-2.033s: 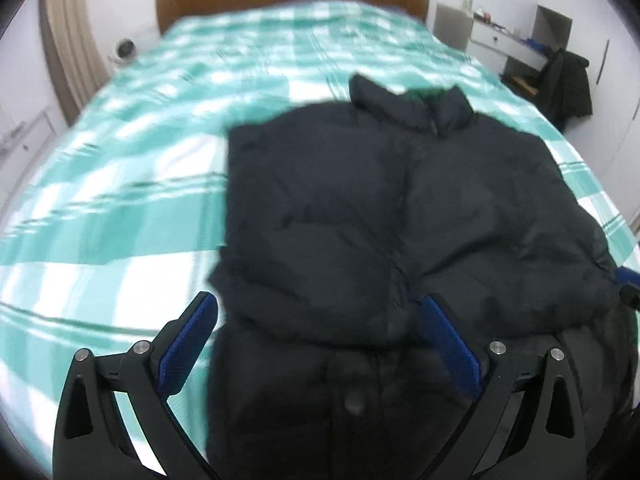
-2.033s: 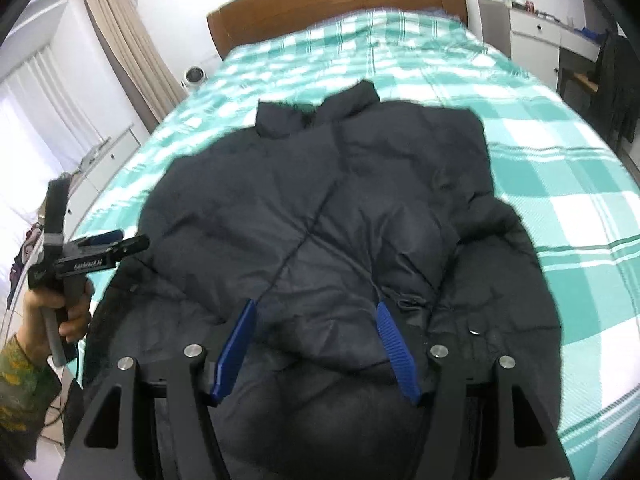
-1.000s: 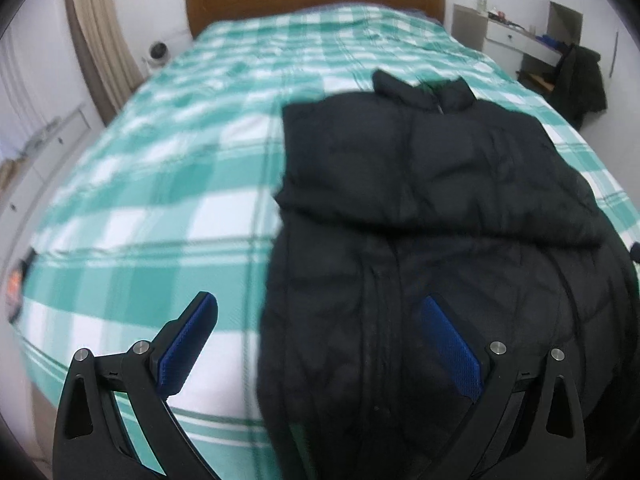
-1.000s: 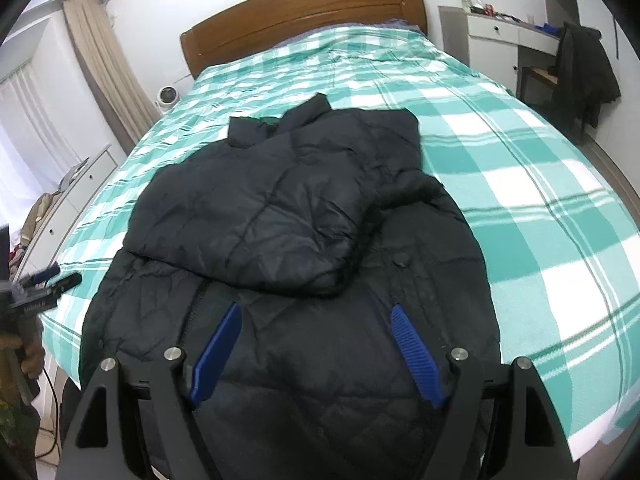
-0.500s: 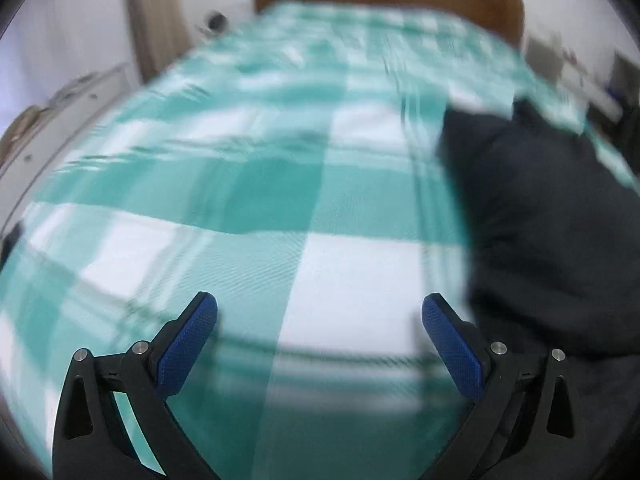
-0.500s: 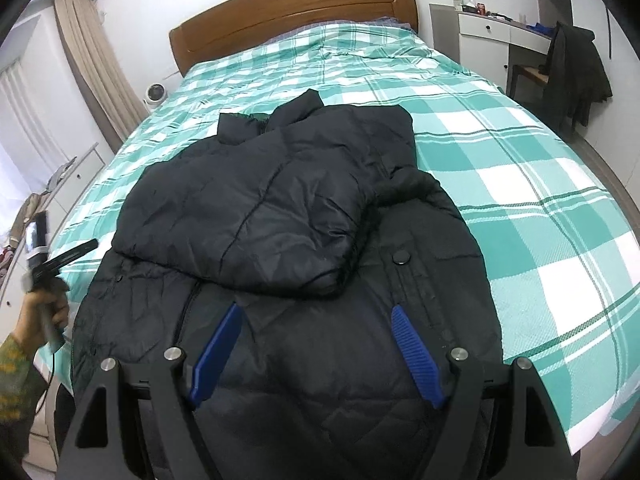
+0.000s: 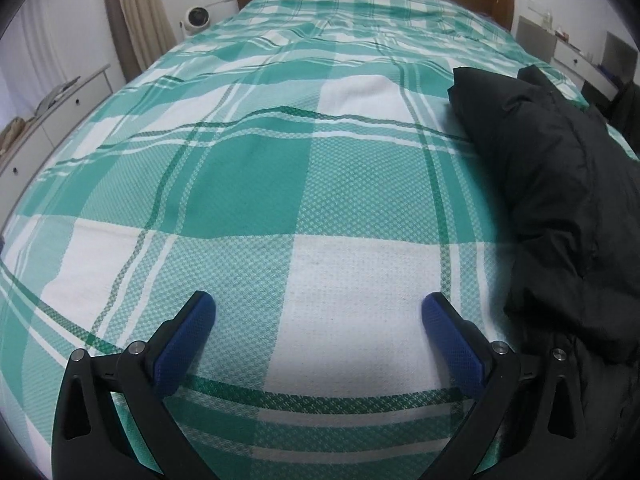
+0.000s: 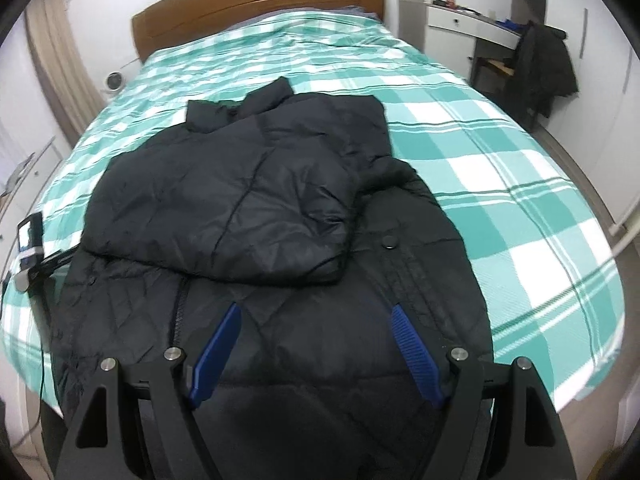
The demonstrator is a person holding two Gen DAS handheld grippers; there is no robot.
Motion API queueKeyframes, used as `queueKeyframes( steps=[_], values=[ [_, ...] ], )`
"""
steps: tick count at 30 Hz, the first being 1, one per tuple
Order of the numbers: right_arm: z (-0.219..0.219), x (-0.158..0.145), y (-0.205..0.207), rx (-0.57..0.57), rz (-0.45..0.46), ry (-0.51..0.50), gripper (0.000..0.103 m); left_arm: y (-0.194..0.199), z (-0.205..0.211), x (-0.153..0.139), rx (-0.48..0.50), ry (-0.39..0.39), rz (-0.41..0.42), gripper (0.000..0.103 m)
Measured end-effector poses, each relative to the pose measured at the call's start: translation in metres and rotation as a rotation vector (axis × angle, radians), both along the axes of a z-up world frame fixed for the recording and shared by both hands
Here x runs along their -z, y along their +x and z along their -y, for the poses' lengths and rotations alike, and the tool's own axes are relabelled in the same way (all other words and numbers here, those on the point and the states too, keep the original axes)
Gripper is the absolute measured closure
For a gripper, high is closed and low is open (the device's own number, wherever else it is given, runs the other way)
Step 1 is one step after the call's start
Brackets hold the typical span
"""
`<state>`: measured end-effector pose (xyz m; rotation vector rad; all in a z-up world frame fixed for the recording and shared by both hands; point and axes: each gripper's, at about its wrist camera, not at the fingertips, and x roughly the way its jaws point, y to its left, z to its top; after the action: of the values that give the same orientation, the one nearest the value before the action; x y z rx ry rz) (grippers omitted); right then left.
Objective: Fold large clothes
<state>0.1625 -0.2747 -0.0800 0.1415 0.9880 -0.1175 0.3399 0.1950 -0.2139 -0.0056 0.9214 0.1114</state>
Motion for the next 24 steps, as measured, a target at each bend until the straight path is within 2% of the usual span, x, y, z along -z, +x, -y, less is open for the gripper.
queueKeyframes(
  steps=[6,10,13,17,20,24],
  values=[
    [-0.013,0.008,0.013,0.065,-0.047,0.059,0.024,0.000,0.002,-0.001,-0.001,0.001,0.000,0.000],
    [-0.032,0.004,0.013,0.049,-0.051,0.028,0.024,0.000,0.002,-0.001,-0.001,0.002,0.000,0.000],
    [-0.040,-0.005,0.009,0.049,-0.038,0.017,0.024,0.000,0.002,-0.001,-0.001,0.002,0.000,0.000],
    [-0.039,-0.023,0.001,0.051,0.026,0.041,0.024,0.000,0.002,-0.001,-0.002,0.002,0.000,0.000],
    [-0.034,-0.019,0.001,0.051,0.036,0.020,0.024,0.000,0.002,-0.001,-0.002,0.003,0.000,0.000],
    [-0.025,-0.010,0.000,0.066,0.021,0.040,0.024,0.000,0.003,-0.001,-0.002,0.003,0.000,0.000]
  ],
)
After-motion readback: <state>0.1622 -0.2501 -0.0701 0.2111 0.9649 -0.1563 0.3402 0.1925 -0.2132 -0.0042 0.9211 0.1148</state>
